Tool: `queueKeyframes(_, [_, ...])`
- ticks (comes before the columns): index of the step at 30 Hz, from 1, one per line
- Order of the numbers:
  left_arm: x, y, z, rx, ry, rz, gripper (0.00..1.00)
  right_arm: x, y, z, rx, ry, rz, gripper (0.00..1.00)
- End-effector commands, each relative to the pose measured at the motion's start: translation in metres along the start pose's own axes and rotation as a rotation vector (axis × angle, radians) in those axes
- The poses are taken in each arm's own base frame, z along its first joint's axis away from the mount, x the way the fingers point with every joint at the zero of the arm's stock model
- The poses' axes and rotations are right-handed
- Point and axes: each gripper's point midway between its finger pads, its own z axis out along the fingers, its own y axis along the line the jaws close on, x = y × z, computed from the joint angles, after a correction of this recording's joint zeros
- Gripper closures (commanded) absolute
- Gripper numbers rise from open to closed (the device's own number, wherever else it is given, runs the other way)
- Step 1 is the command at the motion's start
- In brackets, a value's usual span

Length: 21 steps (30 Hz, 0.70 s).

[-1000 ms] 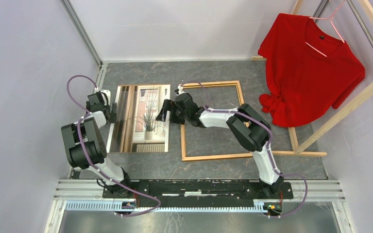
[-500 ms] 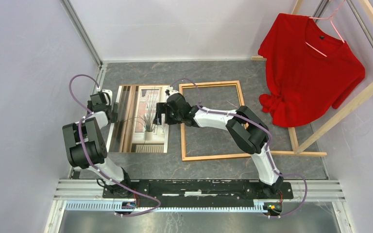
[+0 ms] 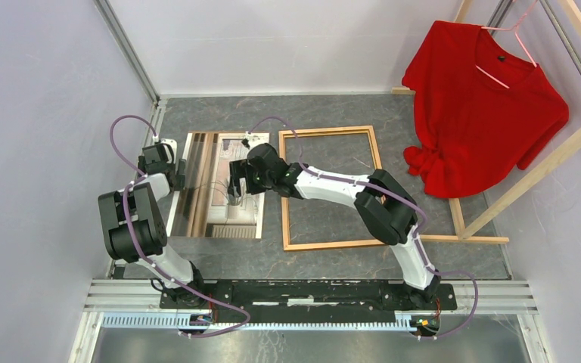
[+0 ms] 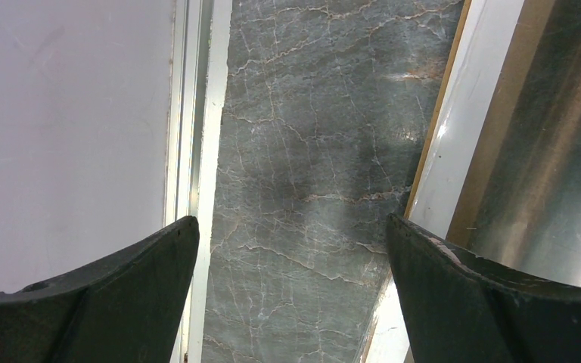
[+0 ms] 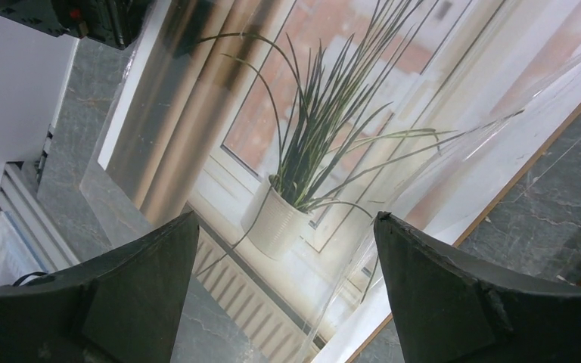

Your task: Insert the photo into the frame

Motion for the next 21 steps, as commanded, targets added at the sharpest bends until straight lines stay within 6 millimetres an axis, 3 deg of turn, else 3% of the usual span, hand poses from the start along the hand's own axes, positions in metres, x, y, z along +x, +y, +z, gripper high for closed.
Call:
queueKeyframes(1, [0.045,-0.040,-0.001,0.152,0.128,0.076,0.00,-0.036,0.037,-0.025,-0.155,-0.105,0.067,0.07])
queueKeyframes(8, [0.043,-0.039,-0.002,0.151,0.124,0.076,0.00,-0.015,0.010,-0.038,-0.298,-0.121,0.444,0.12])
queueKeyframes(15, [0.043,-0.038,-0.001,0.147,0.125,0.083,0.00,-0.014,0.016,-0.051,-0.523,-0.144,0.634,0.17])
queueKeyframes(21, [0.045,-0.039,-0.001,0.148,0.129,0.087,0.00,-0.012,0.016,-0.053,-0.554,-0.141,0.659,0.19])
